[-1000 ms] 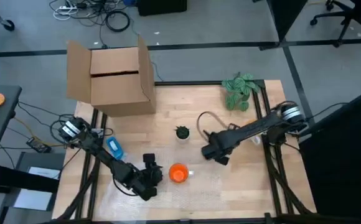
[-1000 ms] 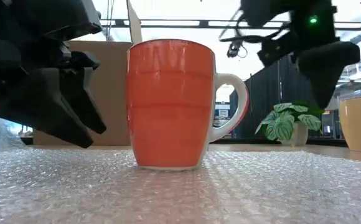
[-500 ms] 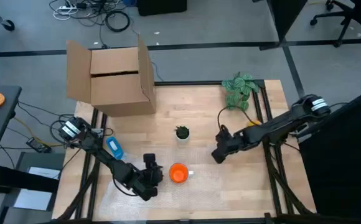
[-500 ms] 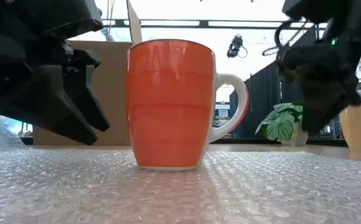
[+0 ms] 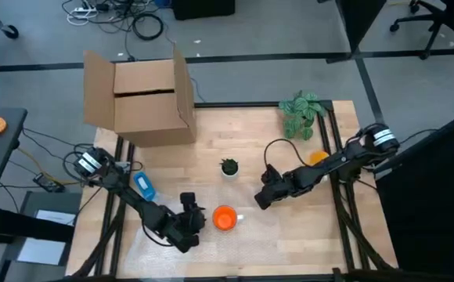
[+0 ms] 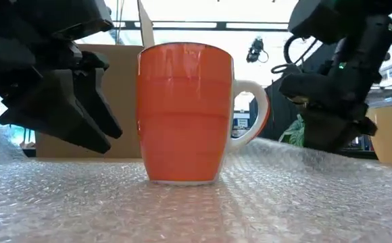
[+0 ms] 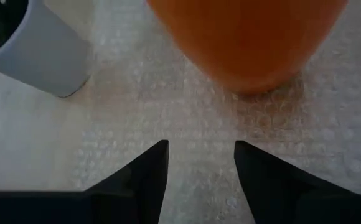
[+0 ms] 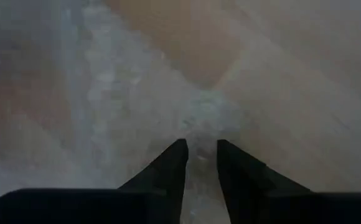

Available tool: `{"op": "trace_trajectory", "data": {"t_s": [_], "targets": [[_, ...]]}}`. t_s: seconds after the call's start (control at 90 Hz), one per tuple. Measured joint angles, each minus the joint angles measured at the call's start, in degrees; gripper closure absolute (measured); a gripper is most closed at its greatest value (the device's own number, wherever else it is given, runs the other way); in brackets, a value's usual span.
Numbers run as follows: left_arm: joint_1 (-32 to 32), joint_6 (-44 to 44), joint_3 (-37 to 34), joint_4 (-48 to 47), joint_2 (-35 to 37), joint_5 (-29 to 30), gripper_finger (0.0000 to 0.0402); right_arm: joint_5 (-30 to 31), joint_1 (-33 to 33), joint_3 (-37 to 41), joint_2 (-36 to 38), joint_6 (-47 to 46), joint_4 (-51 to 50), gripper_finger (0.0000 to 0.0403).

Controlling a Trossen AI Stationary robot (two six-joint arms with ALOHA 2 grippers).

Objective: Wrap mug
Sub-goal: Wrap the orange mug with the transparent bubble wrap

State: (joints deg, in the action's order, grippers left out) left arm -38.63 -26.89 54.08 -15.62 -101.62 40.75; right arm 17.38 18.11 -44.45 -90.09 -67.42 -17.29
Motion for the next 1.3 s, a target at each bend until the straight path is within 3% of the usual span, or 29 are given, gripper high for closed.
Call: {"op": "trace_trajectory", "data": {"t_s": [0.122, 0.556, 0.789, 0.956, 1.1, 1.3], "targets": [[0.00, 0.20, 0.12, -0.18, 0.98, -0.02, 0.0232, 0.17, 0.06, -2.18, 0.18, 3.68, 1.70, 0.0395], [-0.15, 4.03, 4.30, -0.30, 10.66, -1.62, 0.0232, 0.40, 2.60, -6.01, 0.25, 15.26, 19.15, 0.0403], [1.31, 12.27, 4.66, 7.47, 11.79, -1.40, 0.0232, 0.40, 4.17, -6.07, 0.32, 16.68, 19.21, 0.0403], [2.62, 13.33, 4.66, 8.96, 11.67, -1.40, 0.0232, 0.42, 4.19, -6.10, 1.94, 16.99, 13.47, 0.0403], [3.06, 13.30, 4.68, 8.59, 11.67, -1.39, 0.0232, 0.57, 1.94, -6.05, 4.44, 14.37, -2.14, 0.0402], [3.02, 13.22, 4.68, 8.45, 11.63, -1.44, 0.0232, -6.69, -2.99, -5.60, 4.17, 13.12, -18.44, 0.0367]]}}
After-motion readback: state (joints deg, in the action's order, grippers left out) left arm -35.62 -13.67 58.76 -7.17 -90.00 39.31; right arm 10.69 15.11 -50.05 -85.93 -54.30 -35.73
